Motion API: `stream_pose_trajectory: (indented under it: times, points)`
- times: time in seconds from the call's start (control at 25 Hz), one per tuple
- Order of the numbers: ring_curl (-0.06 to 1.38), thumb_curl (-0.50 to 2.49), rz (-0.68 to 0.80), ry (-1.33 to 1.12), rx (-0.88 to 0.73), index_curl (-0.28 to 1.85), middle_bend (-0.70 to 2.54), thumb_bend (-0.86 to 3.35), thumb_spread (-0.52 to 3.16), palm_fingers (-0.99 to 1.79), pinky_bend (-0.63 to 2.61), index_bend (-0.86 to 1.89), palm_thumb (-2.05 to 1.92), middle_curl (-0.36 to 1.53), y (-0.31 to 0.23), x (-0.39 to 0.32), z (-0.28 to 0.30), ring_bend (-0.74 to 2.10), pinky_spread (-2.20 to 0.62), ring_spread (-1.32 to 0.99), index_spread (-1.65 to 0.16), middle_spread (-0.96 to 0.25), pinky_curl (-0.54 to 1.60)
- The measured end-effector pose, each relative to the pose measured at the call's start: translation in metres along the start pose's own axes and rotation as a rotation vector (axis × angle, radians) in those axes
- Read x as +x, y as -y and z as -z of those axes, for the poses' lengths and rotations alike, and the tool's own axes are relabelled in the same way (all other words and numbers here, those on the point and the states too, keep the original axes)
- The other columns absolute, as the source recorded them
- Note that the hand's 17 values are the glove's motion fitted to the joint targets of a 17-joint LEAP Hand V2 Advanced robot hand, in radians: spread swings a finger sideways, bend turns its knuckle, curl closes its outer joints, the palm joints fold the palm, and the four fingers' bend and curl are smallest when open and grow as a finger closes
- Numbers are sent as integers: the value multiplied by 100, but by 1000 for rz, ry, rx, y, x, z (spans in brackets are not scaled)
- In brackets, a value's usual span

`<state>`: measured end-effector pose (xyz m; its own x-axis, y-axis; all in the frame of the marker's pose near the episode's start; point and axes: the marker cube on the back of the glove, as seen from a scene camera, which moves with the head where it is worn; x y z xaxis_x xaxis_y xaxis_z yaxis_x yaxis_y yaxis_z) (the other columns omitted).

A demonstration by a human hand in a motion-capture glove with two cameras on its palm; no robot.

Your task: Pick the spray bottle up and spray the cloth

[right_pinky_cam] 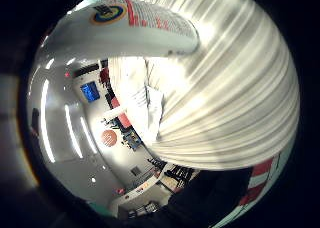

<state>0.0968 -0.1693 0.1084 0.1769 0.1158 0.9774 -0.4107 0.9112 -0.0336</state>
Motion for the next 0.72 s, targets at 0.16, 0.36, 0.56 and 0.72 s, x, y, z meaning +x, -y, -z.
stream_pose_trajectory:
  times: [0.16,0.36,0.56,0.72]
  points:
    - [27,47,49,-26,22,19,19,-1,99,-2,46,15,79,30,5,-10,3,44,18,9,-44,-15,32]
    - [27,49,96,-35,36,20,20,-2,97,1,44,16,81,30,7,-24,-1,45,18,7,-44,-16,32]
    - [28,49,119,-25,30,22,19,-2,97,4,43,16,82,31,9,-37,-7,44,17,5,-43,-17,32]
    - [28,50,119,-35,43,23,19,-2,96,5,41,16,83,31,12,-40,-5,44,17,5,-43,-17,32]
